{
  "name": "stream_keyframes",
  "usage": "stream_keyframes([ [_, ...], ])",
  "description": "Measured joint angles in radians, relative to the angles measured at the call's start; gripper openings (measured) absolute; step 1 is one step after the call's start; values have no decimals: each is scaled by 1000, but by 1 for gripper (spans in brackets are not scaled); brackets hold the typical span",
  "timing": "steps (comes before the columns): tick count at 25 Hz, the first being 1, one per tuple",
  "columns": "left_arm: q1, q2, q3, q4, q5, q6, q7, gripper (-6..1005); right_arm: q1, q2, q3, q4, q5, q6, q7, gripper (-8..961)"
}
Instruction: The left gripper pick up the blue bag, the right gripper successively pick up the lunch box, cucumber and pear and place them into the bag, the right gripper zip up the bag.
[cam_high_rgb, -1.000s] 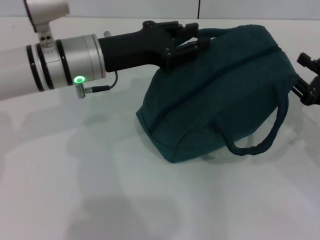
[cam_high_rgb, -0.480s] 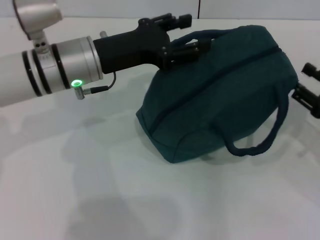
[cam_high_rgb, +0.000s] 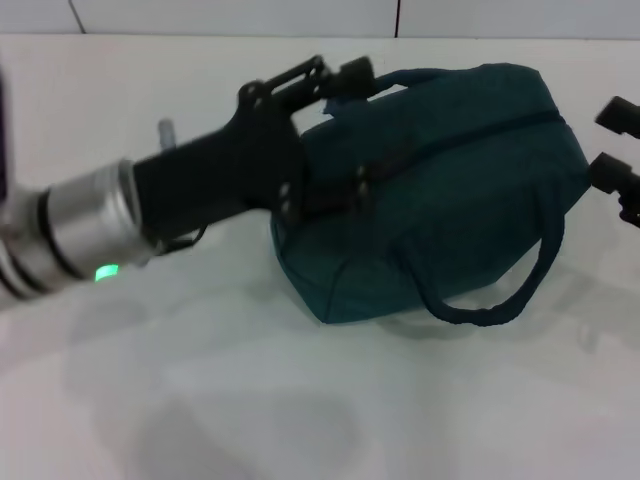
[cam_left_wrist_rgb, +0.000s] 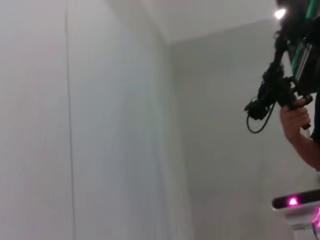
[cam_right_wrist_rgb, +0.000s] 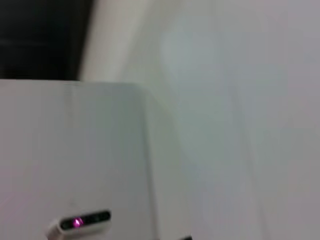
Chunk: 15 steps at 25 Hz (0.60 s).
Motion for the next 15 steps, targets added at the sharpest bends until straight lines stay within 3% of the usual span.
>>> stream_keyframes([
  [4, 38, -3, 1, -68, -20, 58, 120, 739, 36, 5, -1, -11, -46, -24, 1, 589],
  [15, 118, 12, -3, -64, 20, 62, 183, 737, 87, 27, -3, -32, -181, -19, 11, 589],
])
